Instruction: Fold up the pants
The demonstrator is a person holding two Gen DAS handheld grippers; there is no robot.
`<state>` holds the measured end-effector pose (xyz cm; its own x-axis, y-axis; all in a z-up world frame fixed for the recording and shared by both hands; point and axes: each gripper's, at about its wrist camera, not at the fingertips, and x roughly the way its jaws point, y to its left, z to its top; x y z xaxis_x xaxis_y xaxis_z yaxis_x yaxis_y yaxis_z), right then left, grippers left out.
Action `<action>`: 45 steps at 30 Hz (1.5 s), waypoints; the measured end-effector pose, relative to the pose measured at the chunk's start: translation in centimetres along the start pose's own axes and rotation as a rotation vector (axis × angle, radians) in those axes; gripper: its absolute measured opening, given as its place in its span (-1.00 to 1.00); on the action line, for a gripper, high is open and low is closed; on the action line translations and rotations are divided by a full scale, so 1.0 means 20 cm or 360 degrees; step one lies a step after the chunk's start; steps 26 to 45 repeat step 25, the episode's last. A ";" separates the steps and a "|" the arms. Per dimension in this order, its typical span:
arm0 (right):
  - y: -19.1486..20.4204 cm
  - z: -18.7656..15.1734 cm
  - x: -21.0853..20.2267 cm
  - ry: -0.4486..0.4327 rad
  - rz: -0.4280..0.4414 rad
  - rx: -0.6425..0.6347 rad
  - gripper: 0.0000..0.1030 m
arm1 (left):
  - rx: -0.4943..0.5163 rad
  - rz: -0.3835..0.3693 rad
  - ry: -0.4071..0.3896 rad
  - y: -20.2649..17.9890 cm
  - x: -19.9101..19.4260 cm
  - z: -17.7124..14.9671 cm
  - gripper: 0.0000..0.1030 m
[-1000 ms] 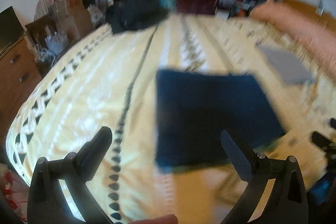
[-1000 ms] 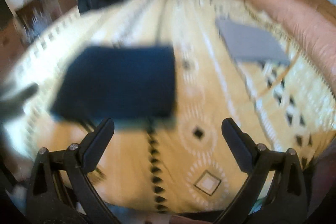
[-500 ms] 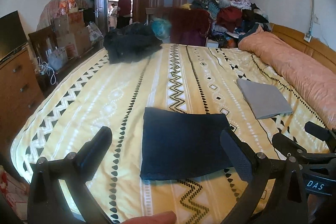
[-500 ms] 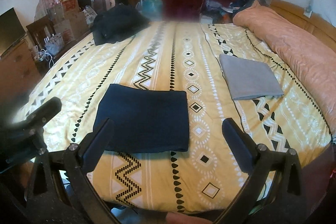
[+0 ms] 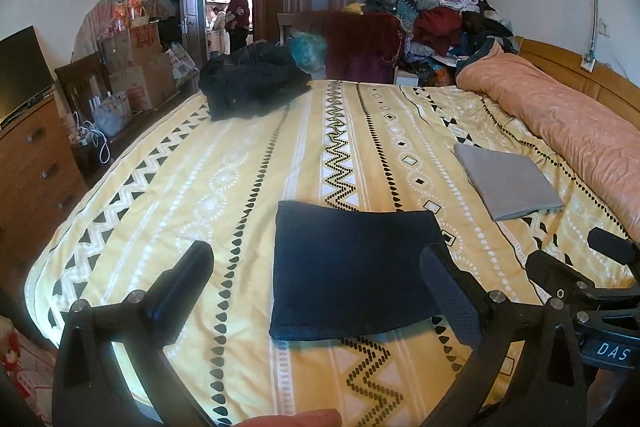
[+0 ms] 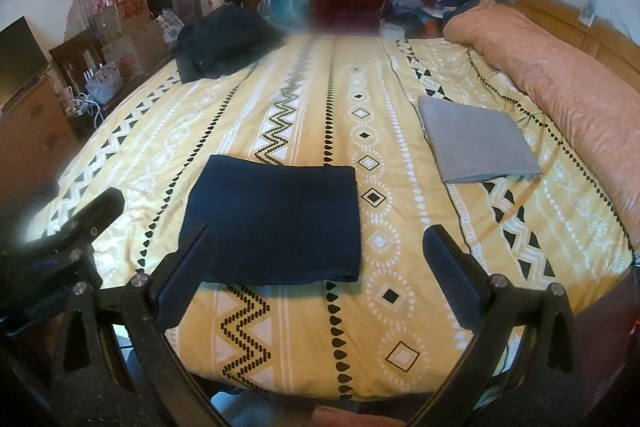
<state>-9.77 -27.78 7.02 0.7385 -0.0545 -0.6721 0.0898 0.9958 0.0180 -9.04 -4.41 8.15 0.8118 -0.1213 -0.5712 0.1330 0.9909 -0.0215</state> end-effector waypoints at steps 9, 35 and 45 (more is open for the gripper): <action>-0.01 0.01 -0.01 -0.0009 -0.0002 -0.0003 0.99 | 0.0008 0.0009 -0.0002 0.00 0.02 0.00 1.00; 0.02 -0.02 0.02 0.0005 0.0024 -0.0034 0.99 | -0.0003 0.0014 0.0022 0.01 0.06 -0.03 1.00; 0.02 -0.02 0.02 0.0005 0.0024 -0.0034 0.99 | -0.0003 0.0014 0.0022 0.01 0.06 -0.03 1.00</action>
